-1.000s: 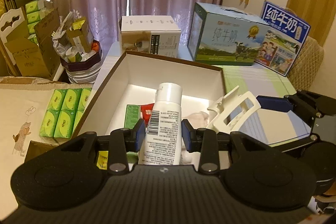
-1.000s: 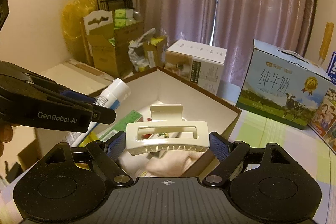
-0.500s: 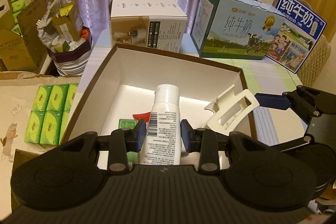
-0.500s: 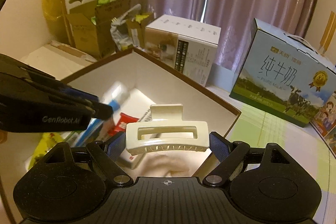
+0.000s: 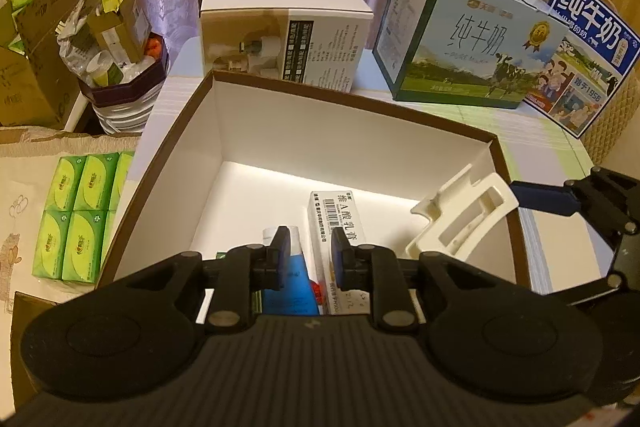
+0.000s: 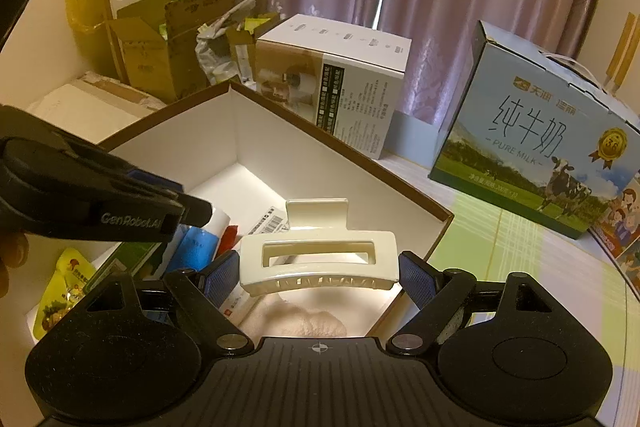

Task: Organize objects
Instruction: 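Lower both tools into the box and open them to drop the tube and clip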

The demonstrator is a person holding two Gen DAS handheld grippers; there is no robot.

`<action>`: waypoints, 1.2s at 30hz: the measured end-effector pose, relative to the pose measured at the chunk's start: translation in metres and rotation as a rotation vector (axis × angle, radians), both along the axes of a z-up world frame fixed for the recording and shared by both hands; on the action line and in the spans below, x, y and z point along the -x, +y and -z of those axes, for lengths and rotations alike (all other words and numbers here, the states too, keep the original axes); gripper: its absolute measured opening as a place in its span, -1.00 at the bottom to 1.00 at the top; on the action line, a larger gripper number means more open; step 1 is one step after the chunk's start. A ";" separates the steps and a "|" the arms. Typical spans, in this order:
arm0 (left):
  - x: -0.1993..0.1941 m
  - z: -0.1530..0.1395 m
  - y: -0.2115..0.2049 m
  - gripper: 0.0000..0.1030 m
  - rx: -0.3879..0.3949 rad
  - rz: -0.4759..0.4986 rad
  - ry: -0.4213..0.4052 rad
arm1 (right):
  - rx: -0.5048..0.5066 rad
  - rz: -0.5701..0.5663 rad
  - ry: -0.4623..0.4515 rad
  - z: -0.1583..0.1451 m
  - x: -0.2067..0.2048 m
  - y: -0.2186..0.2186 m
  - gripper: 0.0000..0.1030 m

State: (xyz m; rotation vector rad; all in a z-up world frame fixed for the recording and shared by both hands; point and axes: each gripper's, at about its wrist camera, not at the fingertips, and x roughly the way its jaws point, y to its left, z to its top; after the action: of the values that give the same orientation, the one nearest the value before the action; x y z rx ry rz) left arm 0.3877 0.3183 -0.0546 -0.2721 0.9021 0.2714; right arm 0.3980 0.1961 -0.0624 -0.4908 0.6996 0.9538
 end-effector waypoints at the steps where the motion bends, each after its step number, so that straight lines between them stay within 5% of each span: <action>1: 0.001 0.001 0.001 -0.60 -0.001 -0.001 0.002 | -0.002 0.005 -0.001 0.000 -0.001 0.000 0.59; 5: 0.003 0.001 0.004 -0.49 -0.006 -0.004 0.002 | -0.027 0.033 -0.023 0.000 -0.002 0.001 0.60; 16: 0.019 -0.005 0.010 0.34 -0.007 -0.010 -0.015 | -0.043 0.040 -0.022 -0.005 0.003 -0.008 0.61; 36: 0.068 -0.045 -0.004 0.71 -0.032 0.005 -0.106 | -0.117 0.106 0.028 -0.036 0.044 -0.047 0.63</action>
State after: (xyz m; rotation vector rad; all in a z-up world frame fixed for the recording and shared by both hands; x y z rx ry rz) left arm 0.3198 0.3148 -0.0099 -0.2527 0.7935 0.2642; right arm 0.3537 0.1488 -0.0263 -0.3348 0.6836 0.8980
